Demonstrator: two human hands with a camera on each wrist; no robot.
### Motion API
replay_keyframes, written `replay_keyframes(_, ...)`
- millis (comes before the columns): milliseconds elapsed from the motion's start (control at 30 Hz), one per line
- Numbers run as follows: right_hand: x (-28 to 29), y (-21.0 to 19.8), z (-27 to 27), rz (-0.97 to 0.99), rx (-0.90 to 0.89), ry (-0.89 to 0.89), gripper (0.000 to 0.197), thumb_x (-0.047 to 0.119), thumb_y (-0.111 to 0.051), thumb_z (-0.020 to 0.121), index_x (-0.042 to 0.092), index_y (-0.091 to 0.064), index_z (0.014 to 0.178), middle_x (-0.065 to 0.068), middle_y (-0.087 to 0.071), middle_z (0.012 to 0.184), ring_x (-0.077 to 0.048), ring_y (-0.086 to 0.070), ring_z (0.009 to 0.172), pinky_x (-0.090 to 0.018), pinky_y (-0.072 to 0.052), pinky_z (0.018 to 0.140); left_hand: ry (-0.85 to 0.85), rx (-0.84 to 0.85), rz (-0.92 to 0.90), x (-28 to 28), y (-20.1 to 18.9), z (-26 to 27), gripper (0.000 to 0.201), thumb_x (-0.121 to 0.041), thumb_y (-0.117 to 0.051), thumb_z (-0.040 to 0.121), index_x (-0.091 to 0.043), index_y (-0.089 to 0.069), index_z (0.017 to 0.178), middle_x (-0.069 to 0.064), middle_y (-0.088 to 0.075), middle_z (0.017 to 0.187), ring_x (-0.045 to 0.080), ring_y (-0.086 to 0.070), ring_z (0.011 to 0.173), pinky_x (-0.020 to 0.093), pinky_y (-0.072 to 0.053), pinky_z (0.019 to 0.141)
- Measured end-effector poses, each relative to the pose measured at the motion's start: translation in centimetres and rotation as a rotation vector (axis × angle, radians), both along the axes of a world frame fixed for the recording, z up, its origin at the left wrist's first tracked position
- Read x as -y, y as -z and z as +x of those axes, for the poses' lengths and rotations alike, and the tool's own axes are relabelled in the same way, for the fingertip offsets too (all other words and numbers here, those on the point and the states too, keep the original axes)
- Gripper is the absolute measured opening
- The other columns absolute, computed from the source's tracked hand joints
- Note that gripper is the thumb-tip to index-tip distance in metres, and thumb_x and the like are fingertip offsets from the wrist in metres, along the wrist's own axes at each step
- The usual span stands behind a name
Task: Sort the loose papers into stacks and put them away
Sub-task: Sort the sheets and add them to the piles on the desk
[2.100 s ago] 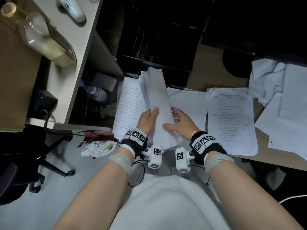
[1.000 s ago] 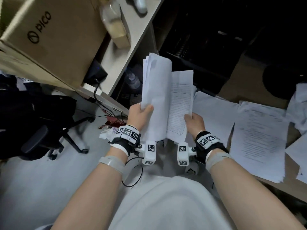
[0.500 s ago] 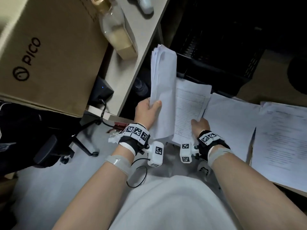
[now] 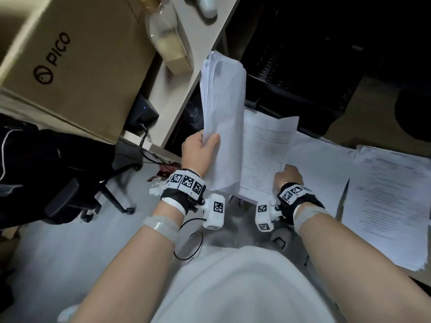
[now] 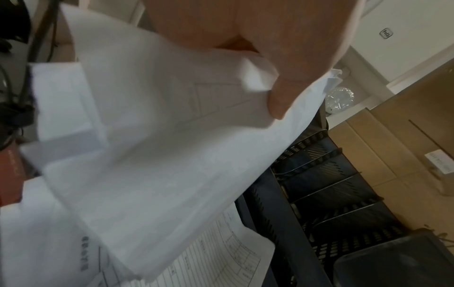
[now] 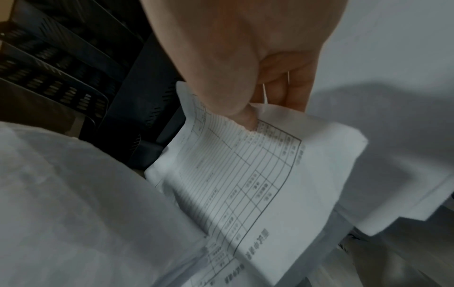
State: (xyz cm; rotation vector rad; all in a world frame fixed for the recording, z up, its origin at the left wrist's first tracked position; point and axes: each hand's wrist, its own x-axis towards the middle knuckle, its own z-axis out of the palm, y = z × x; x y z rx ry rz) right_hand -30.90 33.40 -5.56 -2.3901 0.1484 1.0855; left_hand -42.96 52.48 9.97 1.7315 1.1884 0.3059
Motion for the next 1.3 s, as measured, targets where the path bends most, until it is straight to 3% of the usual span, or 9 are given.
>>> replay_keyframes(300, -1.6, -0.2, -1.2, 0.153, 0.007, -0.002, 0.036, 0.007, -0.043, 0.094, 0.009, -0.065, 0.122, -0.007, -0.066, 0.124, -0.029, -0.062, 0.101, -0.024, -0.042, 0.078, 0.025, 0.065, 0.114, -0.5, -2.0, -0.7, 0.038, -0.045, -0.063, 0.079, -0.012, -0.074, 0.094, 0.002, -0.076, 0.088, 0.024, -0.071, 0.086, 0.045, -0.058, 0.083)
replay_keyframes(600, -3.0, 0.2, -1.5, 0.275, -0.071, -0.071, 0.037, 0.014, -0.049, 0.094, 0.008, -0.06, 0.128, -0.009, -0.064, 0.13, -0.032, -0.061, 0.116, -0.039, -0.049, 0.101, 0.12, -0.092, 0.084, -0.9, 0.8, -0.7, 0.005, -0.024, -0.066, 0.091, -0.024, -0.07, 0.088, -0.022, -0.064, 0.074, 0.004, -0.062, 0.074, 0.025, -0.052, 0.077)
replay_keyframes(833, -3.4, -2.5, -1.1, 0.292, 0.128, 0.007, 0.074, 0.032, -0.065, 0.092, 0.015, -0.028, 0.154, -0.007, -0.035, 0.156, -0.028, -0.033, 0.142, -0.041, -0.03, 0.116, 0.07, 0.045, -0.032, -1.6, 0.5, 0.7, 0.01, -0.02, -0.068, 0.088, -0.014, -0.073, 0.095, -0.009, -0.072, 0.086, 0.007, -0.067, 0.081, 0.026, -0.054, 0.08)
replay_keyframes(900, -4.0, -4.6, -0.9, 0.557, -0.05, 0.106, 0.062, 0.046, -0.062, 0.093, 0.022, -0.044, 0.147, 0.0, -0.05, 0.147, -0.021, -0.047, 0.134, -0.04, -0.037, 0.112, 0.073, 0.105, -0.059, -1.0, -0.1, 1.5, 0.008, -0.014, -0.068, 0.09, -0.021, -0.071, 0.089, -0.013, -0.071, 0.083, 0.004, -0.067, 0.079, 0.022, -0.054, 0.079)
replay_keyframes(1000, -4.5, -8.5, -0.5, 0.817, -0.423, 0.231, 0.064, 0.067, -0.058, 0.086, 0.023, -0.059, 0.133, 0.003, -0.07, 0.117, -0.012, -0.067, 0.098, -0.032, -0.053, 0.081, 0.078, 0.191, -0.19, 0.5, -0.4, 2.8, 0.017, -0.007, -0.065, 0.092, -0.022, -0.069, 0.087, -0.013, -0.072, 0.078, 0.0, -0.066, 0.071, 0.022, -0.054, 0.073)
replay_keyframes(1100, -3.9, -10.8, 0.4, 0.943, -0.469, 0.201, 0.059, 0.051, -0.066, 0.085, 0.019, -0.056, 0.133, -0.001, -0.071, 0.115, -0.018, -0.069, 0.096, -0.035, -0.053, 0.083, 0.158, 0.25, -0.259, 2.3, -0.3, 3.8, 0.016, -0.017, -0.061, 0.097, -0.01, -0.066, 0.111, 0.005, -0.069, 0.11, 0.009, -0.066, 0.102, 0.034, -0.052, 0.095)
replay_keyframes(1167, -2.9, -11.6, 0.9, 0.968, -0.407, 0.164, 0.052, 0.036, -0.073, 0.084, 0.021, -0.057, 0.131, -0.002, -0.071, 0.122, -0.024, -0.068, 0.109, -0.039, -0.054, 0.092, 0.268, 0.154, -0.111, 3.4, 0.2, 4.2, 0.043, -0.03, -0.061, 0.097, -0.009, -0.057, 0.134, 0.01, -0.036, 0.153, 0.02, -0.03, 0.144, 0.038, -0.023, 0.12)
replay_keyframes(1233, -1.6, -12.0, 1.4, 0.966, -0.36, 0.157, 0.045, 0.026, -0.074, 0.088, 0.019, -0.059, 0.13, -0.004, -0.071, 0.121, -0.026, -0.067, 0.112, -0.042, -0.054, 0.095, 0.272, 0.129, -0.092, 4.3, 0.5, 4.5, 0.045, -0.038, -0.061, 0.096, -0.016, -0.058, 0.135, -0.01, -0.011, 0.163, 0.013, -0.015, 0.15, 0.034, -0.012, 0.122)
replay_keyframes(1300, -0.2, -12.3, 1.5, 0.977, -0.35, 0.167, 0.039, 0.022, -0.07, 0.091, 0.016, -0.06, 0.128, -0.006, -0.071, 0.12, -0.029, -0.067, 0.112, -0.045, -0.053, 0.099, 0.239, 0.21, -0.219, 5.4, -0.1, 4.7, 0.024, -0.037, -0.064, 0.095, -0.028, -0.067, 0.117, -0.021, -0.012, 0.156, 0.004, -0.034, 0.141, 0.031, -0.027, 0.118)
